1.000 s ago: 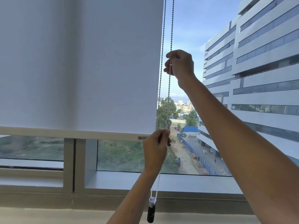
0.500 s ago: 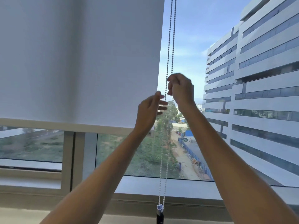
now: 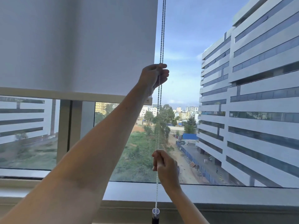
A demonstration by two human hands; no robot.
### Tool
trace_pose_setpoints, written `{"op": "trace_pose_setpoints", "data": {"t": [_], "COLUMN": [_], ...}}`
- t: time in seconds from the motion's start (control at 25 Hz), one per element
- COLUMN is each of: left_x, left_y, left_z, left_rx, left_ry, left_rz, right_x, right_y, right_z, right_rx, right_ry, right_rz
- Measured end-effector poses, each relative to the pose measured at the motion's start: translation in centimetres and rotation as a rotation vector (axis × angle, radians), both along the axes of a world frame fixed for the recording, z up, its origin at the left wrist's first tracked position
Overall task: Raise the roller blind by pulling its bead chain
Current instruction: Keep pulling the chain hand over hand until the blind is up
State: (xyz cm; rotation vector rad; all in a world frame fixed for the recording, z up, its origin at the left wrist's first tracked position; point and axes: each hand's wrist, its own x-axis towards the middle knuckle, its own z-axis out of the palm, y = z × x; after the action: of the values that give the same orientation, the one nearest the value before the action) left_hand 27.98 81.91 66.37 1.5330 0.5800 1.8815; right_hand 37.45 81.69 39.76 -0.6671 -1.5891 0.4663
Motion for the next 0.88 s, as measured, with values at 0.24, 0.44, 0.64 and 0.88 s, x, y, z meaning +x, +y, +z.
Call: {"op": "trace_pose_setpoints", "data": {"t": [0.24,0.44,0.64,0.88], "left_x": [-0.3,-0.5,-1.0,-2.1], "left_y": [0.3,-0.3,-0.6,-0.6], "left_z": [-2.4,-2.7,-6.6,-16.3], "left_rx": [0.038,0.075,0.063,0.029], "left_ry": [-0.057,-0.077,-0.069,0.005], "left_rz": [-0.059,-0.074,-0.061,0.042], "right_x": [0.8,1.7,2.9,0.8], "right_y": [0.3,0.0,0.3,0.7], "right_z": [-2.2,0.8,10.5,21.9], "right_rx": [-0.055,0.036,0.149,0.111], "right_ry": [-0.001,-0.112,0.098,0.114], "right_rz": [0.074,0.005,-0.086,0.121]}}
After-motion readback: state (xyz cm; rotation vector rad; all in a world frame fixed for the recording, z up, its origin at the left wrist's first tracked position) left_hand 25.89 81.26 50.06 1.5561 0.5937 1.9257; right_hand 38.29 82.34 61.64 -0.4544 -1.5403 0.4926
